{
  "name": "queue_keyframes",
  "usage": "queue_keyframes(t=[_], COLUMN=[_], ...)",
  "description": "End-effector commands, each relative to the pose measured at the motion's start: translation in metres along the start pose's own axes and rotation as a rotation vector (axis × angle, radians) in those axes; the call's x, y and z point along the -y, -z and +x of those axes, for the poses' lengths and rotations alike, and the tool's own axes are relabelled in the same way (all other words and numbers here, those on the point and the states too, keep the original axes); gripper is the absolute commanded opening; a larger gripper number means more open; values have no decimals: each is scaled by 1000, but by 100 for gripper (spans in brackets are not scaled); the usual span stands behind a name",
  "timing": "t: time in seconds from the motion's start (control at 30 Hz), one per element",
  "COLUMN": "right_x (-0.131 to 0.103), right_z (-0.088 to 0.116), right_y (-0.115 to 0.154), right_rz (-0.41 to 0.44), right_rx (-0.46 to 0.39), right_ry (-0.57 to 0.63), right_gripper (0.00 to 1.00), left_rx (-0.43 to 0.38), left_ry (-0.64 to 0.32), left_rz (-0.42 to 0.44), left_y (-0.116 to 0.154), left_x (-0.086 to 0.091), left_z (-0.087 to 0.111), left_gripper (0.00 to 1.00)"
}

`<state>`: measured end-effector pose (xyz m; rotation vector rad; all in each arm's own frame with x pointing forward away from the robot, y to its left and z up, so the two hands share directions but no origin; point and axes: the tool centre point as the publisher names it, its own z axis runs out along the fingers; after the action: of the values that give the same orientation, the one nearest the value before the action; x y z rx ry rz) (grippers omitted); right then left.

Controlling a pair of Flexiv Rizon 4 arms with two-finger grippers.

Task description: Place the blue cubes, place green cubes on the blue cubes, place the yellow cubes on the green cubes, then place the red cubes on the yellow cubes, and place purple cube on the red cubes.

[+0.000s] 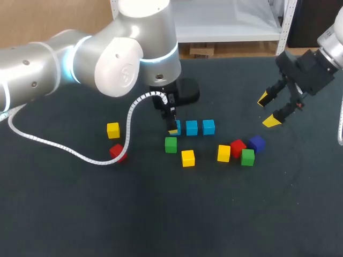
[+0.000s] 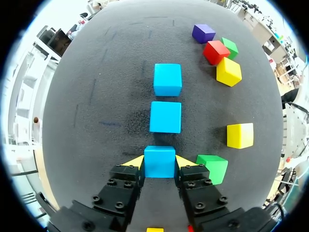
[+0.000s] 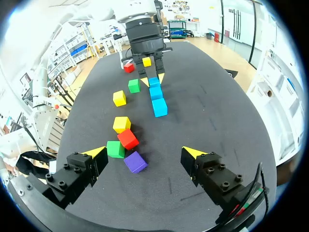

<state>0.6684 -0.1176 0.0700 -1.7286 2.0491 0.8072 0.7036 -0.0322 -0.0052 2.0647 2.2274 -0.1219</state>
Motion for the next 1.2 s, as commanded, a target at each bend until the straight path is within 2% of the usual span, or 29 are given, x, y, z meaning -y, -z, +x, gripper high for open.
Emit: queue_keyframes(t=[0.03,0.13,0.2,0.27,0.3,0.47,0.73,1.03,1.1,1.2], right_x=[0,0,0,0,0,0,0,0,0,0], right_z=[0,0,0,0,0,0,0,0,0,0], right_y=[0,0,0,0,0,0,0,0,0,0], right_rz=[0,0,0,0,0,0,0,0,0,0], right_rx=[1,1,1,1,1,1,1,1,1,1], right_ry=[1,1,1,1,1,1,1,1,1,1], right_gripper=[100,100,100,100,100,100,100,100,100,100], left_rx=[0,3,4,4,4,2,-3,-3,-5,-8], left_ry=[-5,-10,-14,-15,-16,-15,-15,-12,-12,-9], left_rz=[4,4,3,4,4,4,-3,4,7,10], left_y=[-1,-1,-1,-1,-1,-1,0,-1,-1,-1], left_x=[0,1,1,1,1,1,0,1,1,1], left_z=[-2,-3,-4,-4,-4,-4,-3,-2,-2,-2], left_gripper=[22,16,16,20,27,37,33,39,47,79])
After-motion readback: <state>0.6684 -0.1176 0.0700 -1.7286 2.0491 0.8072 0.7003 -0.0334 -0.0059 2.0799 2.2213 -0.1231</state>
